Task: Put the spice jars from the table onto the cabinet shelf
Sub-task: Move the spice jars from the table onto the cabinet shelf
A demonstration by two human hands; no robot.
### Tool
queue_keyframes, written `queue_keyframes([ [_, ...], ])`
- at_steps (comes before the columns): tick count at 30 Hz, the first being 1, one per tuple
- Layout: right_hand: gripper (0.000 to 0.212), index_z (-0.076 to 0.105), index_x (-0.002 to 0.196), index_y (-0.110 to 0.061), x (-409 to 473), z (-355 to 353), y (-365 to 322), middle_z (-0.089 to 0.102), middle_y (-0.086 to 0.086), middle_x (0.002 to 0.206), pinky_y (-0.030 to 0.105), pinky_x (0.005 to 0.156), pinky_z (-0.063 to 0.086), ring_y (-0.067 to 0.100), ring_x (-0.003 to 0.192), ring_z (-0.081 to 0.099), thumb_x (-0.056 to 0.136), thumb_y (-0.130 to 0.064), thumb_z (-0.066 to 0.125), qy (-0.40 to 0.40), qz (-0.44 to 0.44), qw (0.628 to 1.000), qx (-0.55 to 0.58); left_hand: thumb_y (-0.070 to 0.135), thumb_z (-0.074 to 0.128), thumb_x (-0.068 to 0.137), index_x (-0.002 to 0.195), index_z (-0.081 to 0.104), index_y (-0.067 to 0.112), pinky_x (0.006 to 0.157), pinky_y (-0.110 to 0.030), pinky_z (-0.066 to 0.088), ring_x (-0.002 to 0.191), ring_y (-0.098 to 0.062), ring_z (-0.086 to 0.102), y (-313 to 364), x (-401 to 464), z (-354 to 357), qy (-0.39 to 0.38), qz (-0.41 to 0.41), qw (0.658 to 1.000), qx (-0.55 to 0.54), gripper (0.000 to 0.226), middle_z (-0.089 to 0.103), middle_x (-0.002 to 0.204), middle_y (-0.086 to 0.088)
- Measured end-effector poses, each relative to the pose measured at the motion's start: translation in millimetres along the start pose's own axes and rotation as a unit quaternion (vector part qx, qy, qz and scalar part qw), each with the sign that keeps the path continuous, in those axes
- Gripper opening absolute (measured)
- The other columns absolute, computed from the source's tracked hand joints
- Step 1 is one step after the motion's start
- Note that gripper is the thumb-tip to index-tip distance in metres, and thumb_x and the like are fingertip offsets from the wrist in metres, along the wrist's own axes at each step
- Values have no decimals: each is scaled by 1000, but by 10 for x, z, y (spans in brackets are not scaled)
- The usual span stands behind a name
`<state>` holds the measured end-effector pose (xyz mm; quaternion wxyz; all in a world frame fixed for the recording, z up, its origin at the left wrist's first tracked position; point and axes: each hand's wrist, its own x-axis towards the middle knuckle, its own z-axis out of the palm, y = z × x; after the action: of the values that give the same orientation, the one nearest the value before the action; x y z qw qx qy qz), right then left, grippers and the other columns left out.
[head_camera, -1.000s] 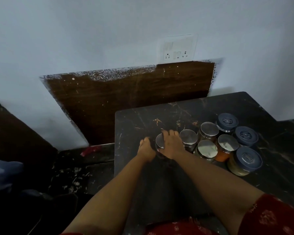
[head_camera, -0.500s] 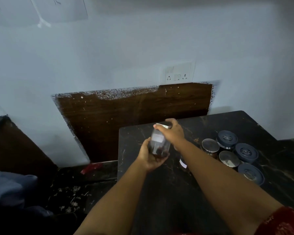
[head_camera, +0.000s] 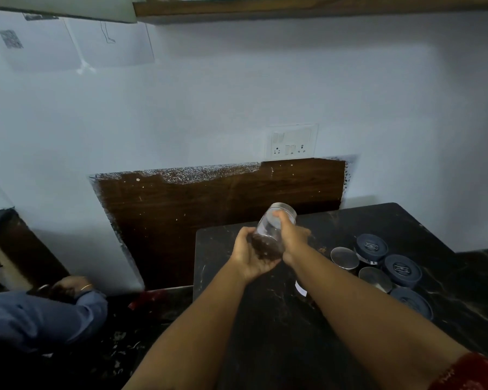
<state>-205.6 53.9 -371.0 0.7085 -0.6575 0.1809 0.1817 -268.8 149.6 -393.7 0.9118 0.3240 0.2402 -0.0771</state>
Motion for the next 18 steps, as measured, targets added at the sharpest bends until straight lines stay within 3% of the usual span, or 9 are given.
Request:
queue_keyframes([
  [3,98,47,130,-12,1,27,-14,62,14,110,43,83,56,31,90,66,54,-69,68,-32,17,999,27,39,57,82,130,56,10,101,-50,46,123,-35,54,84,4,65,-30,10,999,28,56,56,132,-23],
  [6,95,52,122,-14,82,0,-14,63,17,109,49,79,58,35,87,69,51,-76,65,-41,30,998,47,39,65,78,133,52,12,101,-51,46,123,-36,54,146,20,117,-34,29,997,65,63,54,134,-24],
  [9,69,56,116,-11,29,-27,-92,66,19,106,50,84,57,35,89,69,70,-61,65,-78,14,993,89,35,66,83,133,52,12,97,-47,51,115,-33,59,170,13,215,-42,56,994,89,56,59,127,-21],
  [12,63,61,114,-11,41,-55,-133,70,18,101,51,81,58,34,87,71,69,-55,61,-68,-10,993,97,29,67,85,145,39,24,79,-43,58,110,-30,61,205,43,249,-56,84,989,104,66,54,135,-18],
  [14,56,63,114,-11,30,-72,-174,71,18,102,49,82,58,35,90,71,78,-53,55,-78,-20,992,96,34,64,88,148,36,25,88,-46,54,120,-33,57,271,54,261,-77,73,989,104,67,50,142,-17],
  [16,46,63,116,-10,-19,-87,-237,70,20,106,46,84,57,35,97,68,91,-46,45,-101,-30,988,110,34,50,98,145,40,22,101,-53,45,127,-36,52,339,23,285,-81,56,991,85,49,51,141,-16],
  [18,42,62,116,-12,-12,-103,-270,69,19,110,45,87,54,34,104,66,97,-42,39,-124,-40,985,117,21,40,102,144,36,33,98,-57,46,124,-38,53,397,50,291,-92,79,990,78,44,51,137,-12],
])
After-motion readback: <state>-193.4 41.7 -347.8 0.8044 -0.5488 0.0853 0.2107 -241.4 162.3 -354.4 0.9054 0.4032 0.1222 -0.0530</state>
